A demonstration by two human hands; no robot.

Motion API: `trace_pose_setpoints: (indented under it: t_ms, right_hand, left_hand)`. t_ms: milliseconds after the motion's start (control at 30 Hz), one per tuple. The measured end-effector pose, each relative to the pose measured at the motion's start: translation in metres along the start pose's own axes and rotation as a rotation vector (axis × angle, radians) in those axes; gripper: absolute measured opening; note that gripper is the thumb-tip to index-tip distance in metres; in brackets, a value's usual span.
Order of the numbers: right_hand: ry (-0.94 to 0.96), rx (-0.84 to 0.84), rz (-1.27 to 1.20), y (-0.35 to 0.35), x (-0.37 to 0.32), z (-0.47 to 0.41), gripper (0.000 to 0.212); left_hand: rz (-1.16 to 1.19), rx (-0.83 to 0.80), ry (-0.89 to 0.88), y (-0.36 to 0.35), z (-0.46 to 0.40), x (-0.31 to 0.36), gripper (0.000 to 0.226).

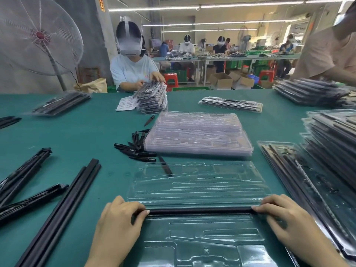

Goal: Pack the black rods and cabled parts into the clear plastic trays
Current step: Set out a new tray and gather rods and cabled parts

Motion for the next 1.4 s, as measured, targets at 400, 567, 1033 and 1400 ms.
trace_pose_setpoints:
  t_ms: [400,567,1033,1400]
  right_hand:
    - [-0.006,-0.044,0.024,-0.005,-0.001,-0.003,0.035]
    - [-0.011,-0.044,0.017,-0.005,0.002,-0.003,0.033]
    - [-0.022,-0.058,-0.005,-0.004,0.001,-0.003,0.026]
    - [-0.050,-0.103,0.006,-0.004,-0.002,-0.002,0.024]
  left_hand:
    - [-0.302,-0.078,-0.167,-0.027,-0.166,-0.004,0.032]
    - [-0.496,-0.260,-0.234,-0.056,-0.185,0.001,0.029]
    - [-0.440,0.123,-0.286,-0.033,-0.178,0.012,0.009]
    - [0.510,0.014,-0.445,0.036,-0.090,0.127,0.018]
Point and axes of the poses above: each hand's wrist, its own z-axis away from the middle knuckle, its own y-axis out of the back of the hand, x = y × z, the point moved 7 cm from there along -z, towards the middle knuckle, and after that the axes turned 13 degrees about -z, right-handed, at the moved point
